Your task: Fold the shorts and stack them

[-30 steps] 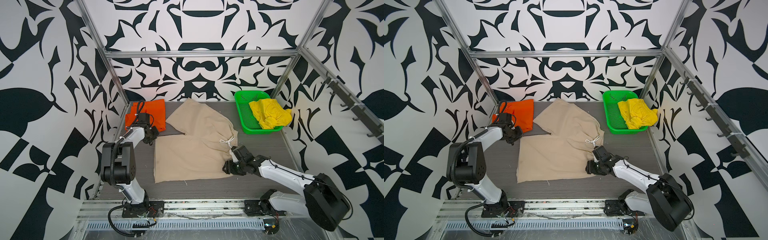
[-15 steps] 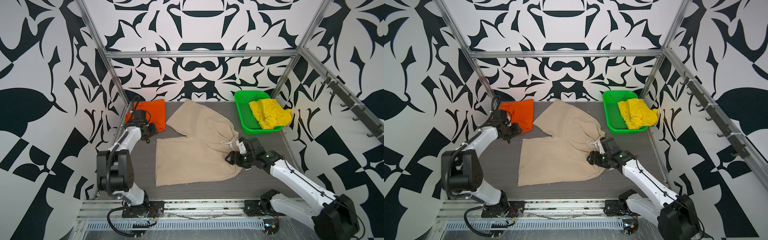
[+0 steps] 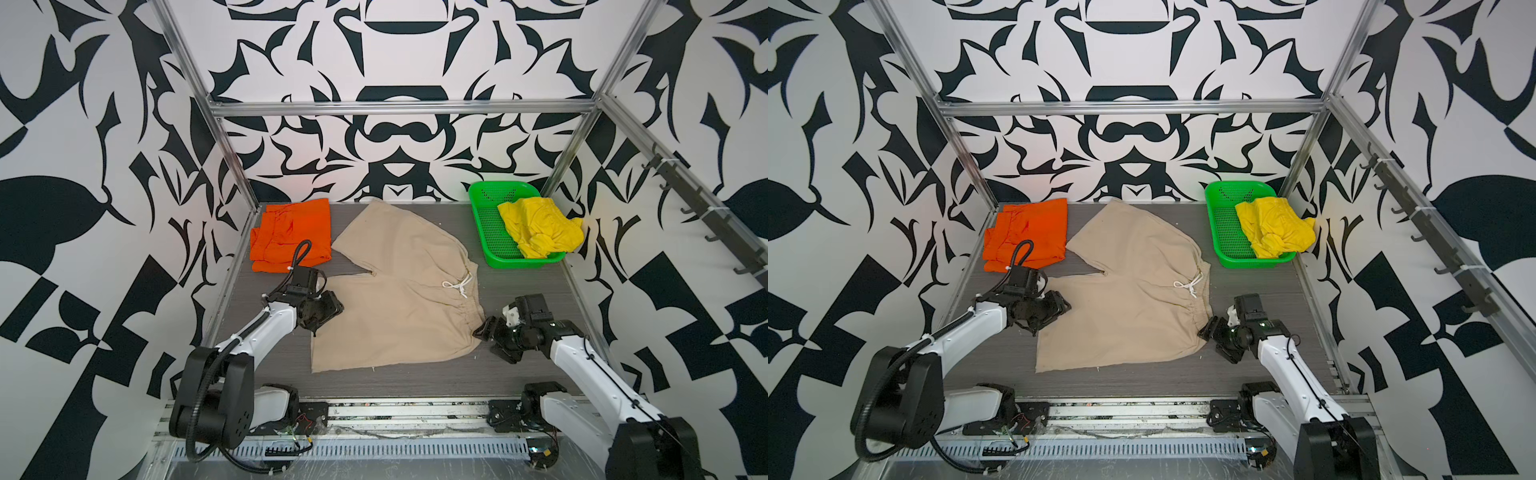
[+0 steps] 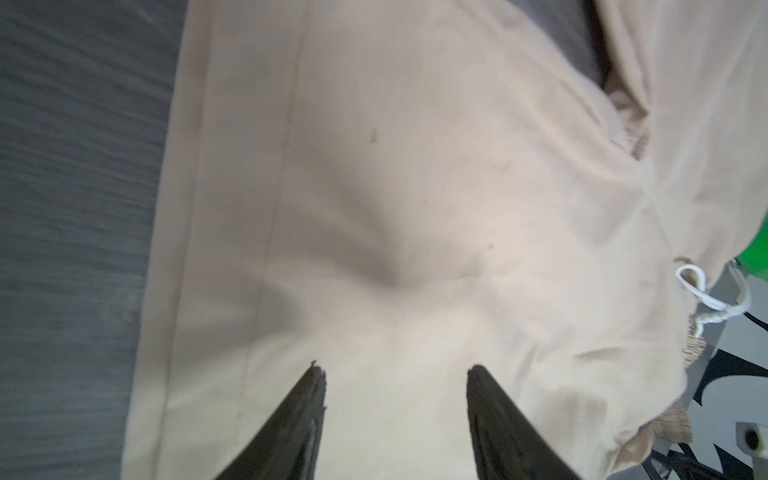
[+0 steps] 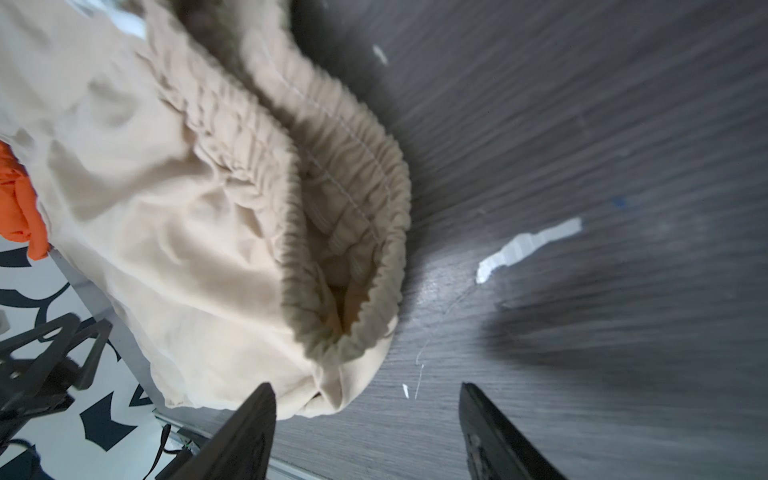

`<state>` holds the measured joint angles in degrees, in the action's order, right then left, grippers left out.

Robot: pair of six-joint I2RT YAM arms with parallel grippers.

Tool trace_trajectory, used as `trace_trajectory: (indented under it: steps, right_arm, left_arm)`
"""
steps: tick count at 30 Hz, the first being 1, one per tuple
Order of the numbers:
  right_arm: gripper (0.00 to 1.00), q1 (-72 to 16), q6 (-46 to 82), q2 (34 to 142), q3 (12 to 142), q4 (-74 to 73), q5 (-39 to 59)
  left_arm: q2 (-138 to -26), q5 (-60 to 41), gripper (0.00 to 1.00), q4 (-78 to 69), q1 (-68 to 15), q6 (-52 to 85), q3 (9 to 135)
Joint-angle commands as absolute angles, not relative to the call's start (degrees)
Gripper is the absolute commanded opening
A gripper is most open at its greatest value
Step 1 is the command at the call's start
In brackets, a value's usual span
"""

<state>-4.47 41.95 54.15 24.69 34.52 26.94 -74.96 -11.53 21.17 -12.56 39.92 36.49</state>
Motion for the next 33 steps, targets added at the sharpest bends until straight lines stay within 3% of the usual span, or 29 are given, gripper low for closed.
trace_trajectory:
  steps: [1, 6, 10, 11, 16, 20, 27, 33]
  right_arm:
    - [0.74, -4.31, 42.44, 55.35, 24.79, 28.74, 29.95]
    - [0.73, -4.30, 41.95, 60.94, 25.56, 23.72, 27.76]
    - [0.67, -4.23, 40.73, 66.65, 26.21, 21.36, 26.96]
    - [0.63, -4.22, 40.25, 67.79, 26.39, 21.44, 26.22]
    - [0.24, -4.26, 39.85, 66.56, 25.21, 23.06, 24.46]
    - [0.06, -4.29, 44.50, 58.52, 21.14, 22.93, 24.56]
    - [0.02, -4.90, 54.91, 43.57, 13.62, 18.73, 25.53]
    - [0.03, -5.04, 55.46, 41.11, 13.01, 17.94, 26.03]
  left_arm:
    - [-76.48, -10.11, 0.58, 20.43, -12.48, 40.06, 36.97]
    - [-78.07, -8.69, 0.58, 20.29, -12.48, 39.38, 36.43]
    - [-79.97, -7.99, 0.58, 19.55, -12.48, 39.51, 36.01]
    - [-80.73, -7.78, 0.58, 19.18, -12.48, 39.75, 36.05]
    - [-85.89, -6.57, 0.58, 17.29, -12.47, 39.81, 38.14]
    - [-91.83, -6.14, 0.58, 15.74, -12.48, 38.82, 41.53]
    - [-98.85, -6.77, 0.59, 17.54, -12.21, 36.65, 50.70]
    - [-88.76, -6.99, 0.63, 26.04, -12.22, 37.67, 50.72]
